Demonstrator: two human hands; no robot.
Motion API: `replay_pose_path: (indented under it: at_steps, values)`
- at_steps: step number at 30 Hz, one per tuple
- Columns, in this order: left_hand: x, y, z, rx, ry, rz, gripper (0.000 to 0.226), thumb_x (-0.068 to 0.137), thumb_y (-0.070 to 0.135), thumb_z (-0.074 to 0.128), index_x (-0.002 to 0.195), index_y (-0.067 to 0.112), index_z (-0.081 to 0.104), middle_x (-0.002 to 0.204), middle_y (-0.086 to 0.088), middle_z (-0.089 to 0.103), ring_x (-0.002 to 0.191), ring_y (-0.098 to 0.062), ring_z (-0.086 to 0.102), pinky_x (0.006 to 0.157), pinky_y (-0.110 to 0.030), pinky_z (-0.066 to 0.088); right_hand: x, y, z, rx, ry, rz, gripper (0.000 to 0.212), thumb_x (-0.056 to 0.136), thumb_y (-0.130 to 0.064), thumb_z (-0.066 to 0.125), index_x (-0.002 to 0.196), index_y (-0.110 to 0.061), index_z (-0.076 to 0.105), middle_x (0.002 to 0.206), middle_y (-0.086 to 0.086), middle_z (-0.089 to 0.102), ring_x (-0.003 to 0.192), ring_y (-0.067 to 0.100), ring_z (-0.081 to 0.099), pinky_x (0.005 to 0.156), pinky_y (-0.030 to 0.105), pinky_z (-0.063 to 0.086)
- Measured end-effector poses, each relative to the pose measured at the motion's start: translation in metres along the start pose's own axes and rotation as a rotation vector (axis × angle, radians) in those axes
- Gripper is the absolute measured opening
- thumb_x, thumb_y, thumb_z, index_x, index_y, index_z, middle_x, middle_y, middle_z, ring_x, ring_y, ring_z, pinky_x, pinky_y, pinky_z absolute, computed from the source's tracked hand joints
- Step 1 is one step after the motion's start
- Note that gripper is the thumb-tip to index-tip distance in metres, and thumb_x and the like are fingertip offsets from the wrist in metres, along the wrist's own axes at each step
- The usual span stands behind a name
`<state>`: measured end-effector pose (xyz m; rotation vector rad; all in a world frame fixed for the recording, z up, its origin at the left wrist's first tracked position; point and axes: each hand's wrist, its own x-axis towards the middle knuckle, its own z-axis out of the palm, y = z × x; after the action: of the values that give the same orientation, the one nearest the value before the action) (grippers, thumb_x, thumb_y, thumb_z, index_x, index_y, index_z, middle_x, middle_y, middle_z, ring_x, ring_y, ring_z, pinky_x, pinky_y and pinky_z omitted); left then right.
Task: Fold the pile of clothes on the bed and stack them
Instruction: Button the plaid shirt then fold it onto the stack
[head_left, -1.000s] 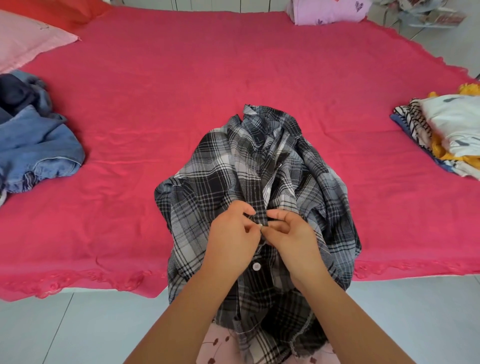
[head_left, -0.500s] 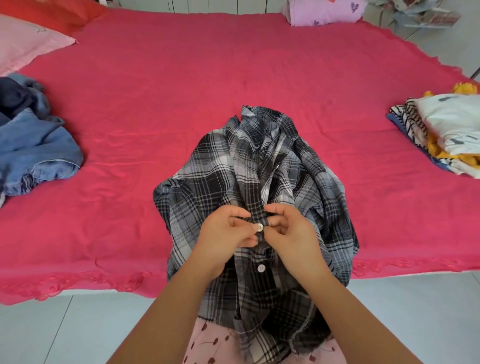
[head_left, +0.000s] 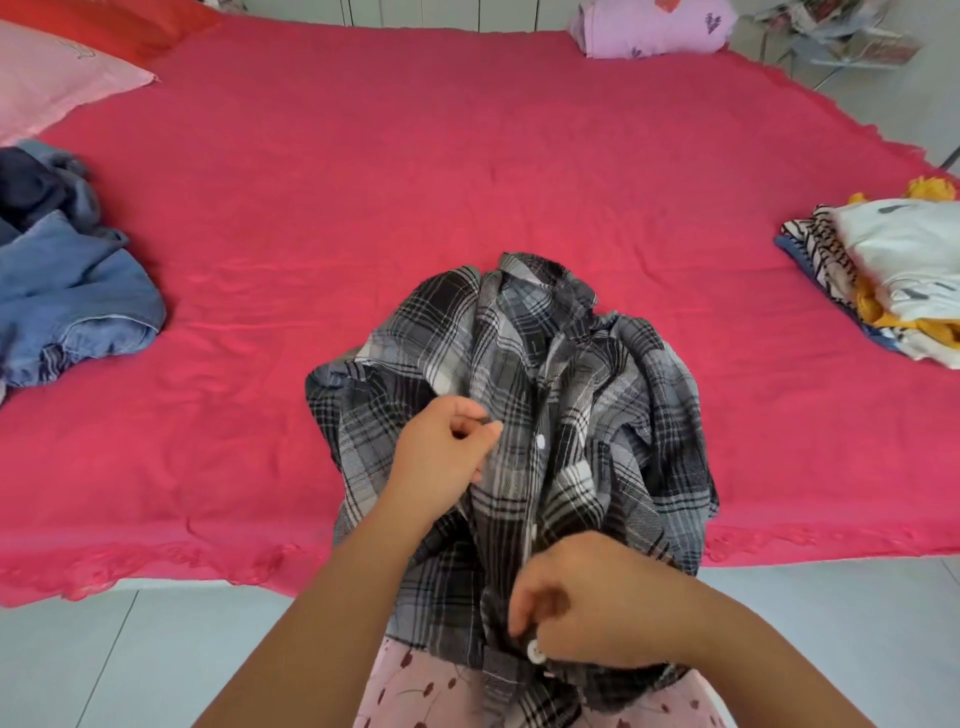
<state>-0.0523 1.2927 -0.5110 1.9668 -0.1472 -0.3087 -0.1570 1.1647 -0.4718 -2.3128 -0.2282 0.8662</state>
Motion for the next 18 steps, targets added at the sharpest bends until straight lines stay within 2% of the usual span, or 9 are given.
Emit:
replay_pose_path:
  at_steps: [2, 4, 6, 8, 9, 11, 13, 16, 18]
  values:
    - [0.004, -0.008, 0.008, 0.154, -0.025, 0.034, 0.023, 0.088, 0.028, 0.062, 0.107, 0.018, 0.056, 0.095, 0.006, 0.057, 0.081, -0.012, 0.058, 0.078, -0.027, 0.051, -0.001, 0.002, -0.007, -0.179, -0.047, -0.031, 0.022, 0.082, -0.023, 0.058, 0.099, -0.025, 0.071, 0.084, -0.014, 0.070, 0.069, -0.005, 0.057, 0.066, 0.005, 0.042]
    - [0.009, -0.013, 0.017, 0.316, -0.045, 0.053, 0.030, 0.085, 0.030, 0.064, 0.111, 0.016, 0.057, 0.103, 0.005, 0.055, 0.091, -0.010, 0.052, 0.083, -0.021, 0.040, 0.004, 0.007, -0.017, -0.215, 0.062, -0.037, 0.018, 0.086, -0.026, 0.056, 0.094, -0.023, 0.072, 0.087, -0.011, 0.070, 0.078, 0.000, 0.059, 0.077, 0.012, 0.043]
    - [0.013, -0.015, 0.024, 0.372, -0.042, 0.063, 0.032, 0.081, 0.027, 0.066, 0.110, 0.016, 0.058, 0.109, 0.000, 0.056, 0.092, -0.011, 0.052, 0.080, -0.019, 0.037, 0.016, 0.012, -0.029, -0.049, 0.341, 0.046, 0.016, 0.087, -0.021, 0.056, 0.083, -0.029, 0.069, 0.075, -0.012, 0.065, 0.078, 0.004, 0.061, 0.080, 0.018, 0.045]
    - [0.014, -0.014, 0.029, 0.388, -0.051, 0.059, 0.036, 0.079, 0.026, 0.065, 0.113, 0.016, 0.057, 0.113, -0.002, 0.056, 0.095, -0.012, 0.053, 0.079, -0.020, 0.038, 0.036, 0.019, -0.038, 0.050, 0.648, 0.151, 0.018, 0.088, -0.015, 0.055, 0.095, -0.028, 0.066, 0.084, -0.009, 0.066, 0.086, 0.010, 0.062, 0.082, 0.020, 0.045]
    - [0.013, -0.013, 0.031, 0.408, -0.068, 0.058, 0.039, 0.080, 0.026, 0.065, 0.117, 0.016, 0.056, 0.114, -0.002, 0.054, 0.097, -0.013, 0.053, 0.080, -0.020, 0.039, 0.045, 0.021, -0.042, 0.039, 0.723, 0.197, 0.022, 0.089, -0.014, 0.054, 0.107, -0.023, 0.063, 0.094, -0.005, 0.067, 0.091, 0.012, 0.061, 0.082, 0.020, 0.044]
    - [0.010, -0.012, 0.035, 0.464, -0.097, 0.056, 0.047, 0.081, 0.028, 0.066, 0.124, 0.016, 0.051, 0.119, -0.003, 0.052, 0.102, -0.015, 0.054, 0.085, -0.024, 0.043, 0.062, 0.025, -0.045, -0.015, 0.716, 0.255, 0.035, 0.091, -0.014, 0.053, 0.125, -0.016, 0.054, 0.107, 0.000, 0.065, 0.100, 0.016, 0.060, 0.083, 0.023, 0.044]
    - [0.008, -0.010, 0.038, 0.497, -0.107, 0.050, 0.051, 0.080, 0.028, 0.067, 0.127, 0.016, 0.048, 0.122, -0.004, 0.049, 0.104, -0.019, 0.053, 0.088, -0.030, 0.046, 0.076, 0.030, -0.044, -0.025, 0.666, 0.287, 0.037, 0.091, -0.016, 0.056, 0.128, -0.014, 0.052, 0.112, 0.003, 0.064, 0.105, 0.019, 0.059, 0.084, 0.025, 0.045]
    - [0.008, -0.009, 0.038, 0.568, -0.175, 0.054, 0.048, 0.079, 0.025, 0.066, 0.121, 0.013, 0.047, 0.114, -0.005, 0.052, 0.099, -0.022, 0.054, 0.081, -0.034, 0.048, 0.085, 0.039, -0.039, -0.014, 0.677, 0.320, 0.024, 0.088, -0.019, 0.062, 0.111, -0.013, 0.060, 0.104, 0.004, 0.064, 0.100, 0.021, 0.060, 0.081, 0.028, 0.046]
    - [0.008, -0.010, 0.037, 0.620, -0.211, 0.066, 0.038, 0.079, 0.021, 0.064, 0.114, 0.012, 0.050, 0.104, -0.005, 0.058, 0.094, -0.022, 0.056, 0.079, -0.037, 0.049, 0.087, 0.045, -0.035, -0.018, 0.692, 0.319, 0.010, 0.086, -0.021, 0.064, 0.094, -0.015, 0.061, 0.090, 0.000, 0.063, 0.090, 0.018, 0.060, 0.074, 0.028, 0.047]
